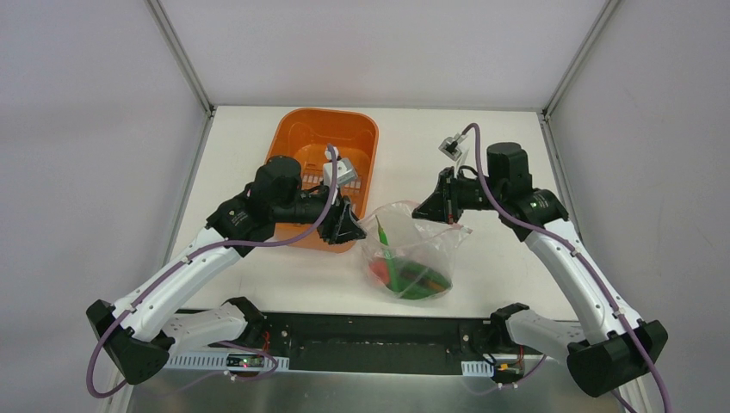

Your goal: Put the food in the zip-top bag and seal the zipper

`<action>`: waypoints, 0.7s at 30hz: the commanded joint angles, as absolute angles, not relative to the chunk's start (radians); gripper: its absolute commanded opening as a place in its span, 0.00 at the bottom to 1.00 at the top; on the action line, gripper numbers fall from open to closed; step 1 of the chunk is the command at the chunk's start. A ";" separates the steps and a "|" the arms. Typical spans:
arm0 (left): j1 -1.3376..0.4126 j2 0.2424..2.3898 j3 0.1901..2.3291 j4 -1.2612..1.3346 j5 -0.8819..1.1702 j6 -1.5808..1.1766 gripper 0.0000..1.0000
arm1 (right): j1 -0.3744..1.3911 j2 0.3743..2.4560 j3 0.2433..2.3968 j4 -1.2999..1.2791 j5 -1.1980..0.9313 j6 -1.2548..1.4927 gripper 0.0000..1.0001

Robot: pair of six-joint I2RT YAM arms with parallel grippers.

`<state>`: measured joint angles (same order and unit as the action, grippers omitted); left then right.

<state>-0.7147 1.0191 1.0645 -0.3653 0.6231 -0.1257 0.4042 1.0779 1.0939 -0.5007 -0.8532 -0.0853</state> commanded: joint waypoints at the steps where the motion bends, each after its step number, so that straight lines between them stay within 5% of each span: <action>1: -0.724 1.029 1.112 -0.404 0.567 -0.083 0.36 | 0.405 1.010 1.102 -0.404 -0.892 -0.104 0.06; 6: -0.723 1.034 1.103 -0.350 0.537 -0.107 0.12 | 0.405 0.931 1.027 -0.284 -0.935 -0.047 0.08; 15: -0.724 0.992 1.056 -0.214 0.456 -0.148 0.00 | 0.405 0.886 0.983 -0.263 -0.903 -0.021 0.09; 21: -0.724 0.969 1.040 -0.156 0.380 -0.185 0.00 | 0.403 0.873 1.012 -0.271 -0.870 0.052 0.46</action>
<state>-0.7147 1.0039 1.0500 -0.2638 0.4549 -0.1425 0.4042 0.8993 0.9821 -0.3172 -0.8742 -0.0002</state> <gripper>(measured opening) 0.011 0.372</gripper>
